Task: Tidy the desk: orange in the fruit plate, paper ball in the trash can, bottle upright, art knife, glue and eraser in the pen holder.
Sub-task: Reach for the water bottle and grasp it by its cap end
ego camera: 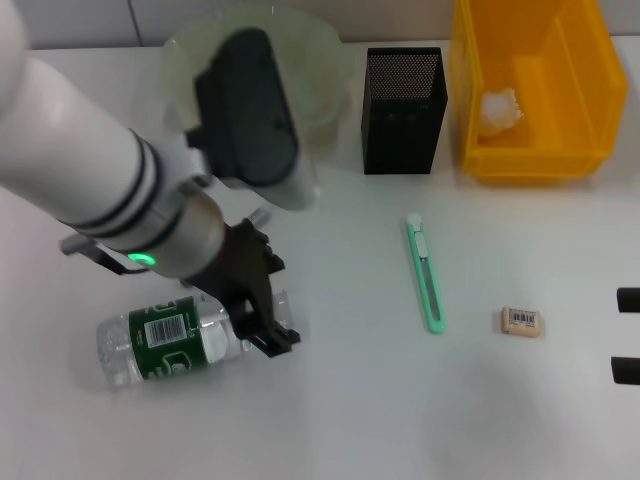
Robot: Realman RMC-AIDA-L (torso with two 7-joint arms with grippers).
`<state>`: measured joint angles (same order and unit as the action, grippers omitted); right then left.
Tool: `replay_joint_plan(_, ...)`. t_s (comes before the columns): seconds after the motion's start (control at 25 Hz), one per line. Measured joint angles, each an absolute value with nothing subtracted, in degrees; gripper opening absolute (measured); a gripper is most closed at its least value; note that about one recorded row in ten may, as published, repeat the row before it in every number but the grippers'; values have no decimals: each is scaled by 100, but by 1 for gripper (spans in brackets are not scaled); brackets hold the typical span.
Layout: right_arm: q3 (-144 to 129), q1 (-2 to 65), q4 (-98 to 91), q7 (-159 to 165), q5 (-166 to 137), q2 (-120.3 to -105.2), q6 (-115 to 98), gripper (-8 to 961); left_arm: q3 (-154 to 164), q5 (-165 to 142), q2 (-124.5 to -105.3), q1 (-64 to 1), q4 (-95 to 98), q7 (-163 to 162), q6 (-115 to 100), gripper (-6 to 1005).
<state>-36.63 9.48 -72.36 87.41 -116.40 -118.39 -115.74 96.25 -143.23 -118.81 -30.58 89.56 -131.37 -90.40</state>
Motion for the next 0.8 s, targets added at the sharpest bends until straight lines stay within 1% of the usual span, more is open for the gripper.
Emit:
replay_joint_plan(0.04, -3654, 958, -7228, 8753, -11716, -11839, -11566, 759, 10090, -14457, -11888, -3079, 8921, -13419, -8777, 759)
replay_joint_plan(0.16, -3589, 1019, -7170, 8761, -11882, -11865, -11527, 759, 10090, -14457, -11888, -3079, 8921, -13419, -8777, 758)
replay_joint_plan(0.24, -3584, 1027, -7165, 8761, -11889, -11873, -11522, 759, 10821, -14697, -11908, -3250, 8610, -13843, -8192, 757)
replay_joint_plan(0.56, -3579, 1127, -6953, 8755, -11894, -11866, -11468, 760, 10999, -14726, -11917, -3589, 7796, -13941, -7766, 754)
replay_joint_plan(0.8, -3576, 1157, -6928, 8754, -11907, -11885, -11380, 759, 11023, -14729, -11918, -3697, 7574, -13934, -7767, 751)
